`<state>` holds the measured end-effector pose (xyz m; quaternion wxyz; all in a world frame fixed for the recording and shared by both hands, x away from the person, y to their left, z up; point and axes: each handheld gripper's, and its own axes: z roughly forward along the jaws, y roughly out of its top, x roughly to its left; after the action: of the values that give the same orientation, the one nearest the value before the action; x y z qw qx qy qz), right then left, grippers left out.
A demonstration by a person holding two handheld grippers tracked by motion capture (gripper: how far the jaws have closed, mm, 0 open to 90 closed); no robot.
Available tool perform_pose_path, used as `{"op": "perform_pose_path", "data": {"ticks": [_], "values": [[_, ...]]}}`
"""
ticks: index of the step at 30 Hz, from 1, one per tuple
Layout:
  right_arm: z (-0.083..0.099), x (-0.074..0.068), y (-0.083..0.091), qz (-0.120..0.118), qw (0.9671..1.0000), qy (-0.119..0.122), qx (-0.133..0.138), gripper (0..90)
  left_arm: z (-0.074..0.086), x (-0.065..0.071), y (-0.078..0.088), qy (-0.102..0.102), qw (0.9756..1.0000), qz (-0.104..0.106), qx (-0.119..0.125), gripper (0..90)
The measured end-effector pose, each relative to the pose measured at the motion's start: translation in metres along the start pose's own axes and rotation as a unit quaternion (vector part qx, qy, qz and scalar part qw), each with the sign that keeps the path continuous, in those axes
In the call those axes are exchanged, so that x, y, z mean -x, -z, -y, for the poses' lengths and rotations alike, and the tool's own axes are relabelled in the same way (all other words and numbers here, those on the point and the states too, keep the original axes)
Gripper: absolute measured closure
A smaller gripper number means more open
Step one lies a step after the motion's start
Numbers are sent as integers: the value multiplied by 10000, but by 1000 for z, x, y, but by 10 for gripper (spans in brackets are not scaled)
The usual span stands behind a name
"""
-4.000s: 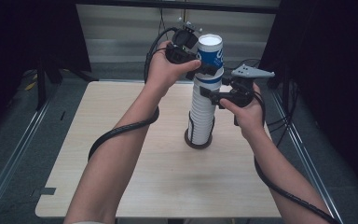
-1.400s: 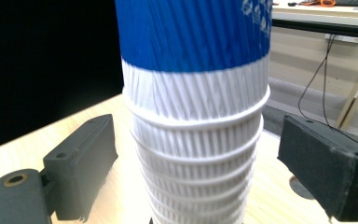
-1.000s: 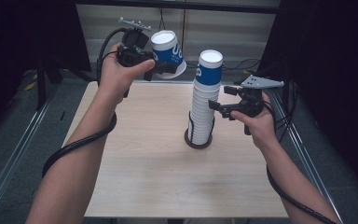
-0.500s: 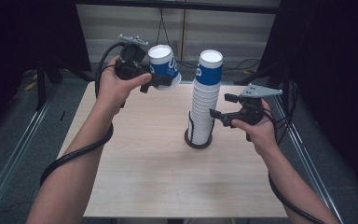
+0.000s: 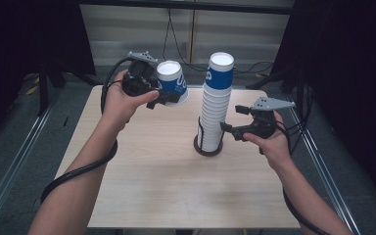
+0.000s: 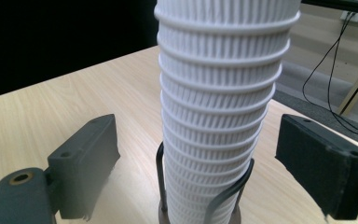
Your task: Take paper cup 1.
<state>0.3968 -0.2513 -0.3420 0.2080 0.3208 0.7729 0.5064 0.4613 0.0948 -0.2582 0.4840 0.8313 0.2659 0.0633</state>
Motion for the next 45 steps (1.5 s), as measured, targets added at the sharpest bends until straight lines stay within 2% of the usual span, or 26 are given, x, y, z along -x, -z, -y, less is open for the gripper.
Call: {"op": "perform_pose_path", "data": {"ticks": [7, 22, 32, 45], "values": [[7, -1, -1, -43, 10000, -40, -22, 121, 9, 1, -3, -19, 10000, 12, -61, 227], [22, -9, -4, -145, 9998, 0, -116, 123, 28, 9, -16, -16, 9995, 291, -115, 227], [30, -14, -6, -210, 9997, 2, -151, 123, 36, 16, -24, -81, 9989, 407, -220, 227], [46, -22, -15, -347, 9991, -19, -252, 122, 52, 22, -35, -43, 9982, 530, -269, 227]]}}
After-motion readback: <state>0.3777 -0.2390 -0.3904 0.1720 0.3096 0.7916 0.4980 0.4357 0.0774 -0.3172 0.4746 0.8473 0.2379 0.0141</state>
